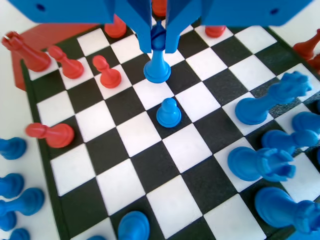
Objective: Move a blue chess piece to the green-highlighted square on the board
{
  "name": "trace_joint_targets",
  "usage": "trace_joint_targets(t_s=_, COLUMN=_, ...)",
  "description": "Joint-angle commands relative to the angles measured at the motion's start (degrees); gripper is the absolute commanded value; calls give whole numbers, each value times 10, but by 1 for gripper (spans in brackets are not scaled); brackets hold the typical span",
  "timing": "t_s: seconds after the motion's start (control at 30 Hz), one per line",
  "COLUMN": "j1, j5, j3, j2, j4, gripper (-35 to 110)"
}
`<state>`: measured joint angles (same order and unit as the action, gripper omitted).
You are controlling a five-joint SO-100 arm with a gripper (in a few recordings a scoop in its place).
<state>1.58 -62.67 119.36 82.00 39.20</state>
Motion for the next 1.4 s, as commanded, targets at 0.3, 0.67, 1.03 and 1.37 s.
trace_joint_targets(t_s=0.3, j1=-32, j5=-11, j3=18, j2=19, j4=-11, gripper=1)
trace_joint_targets(t_s=0.67, j1=-33, j5=-7, j3=26, j2=19, j4=-26, gripper=5)
trace_joint_targets(t_s=1.03, j1=-28, j5=-4, j3=20, j2=34, j4=-28, gripper=17)
trace_joint_targets(t_s=1.37, j1=-4, j5=5, j3=-39, j2=109, j4=52, gripper=15)
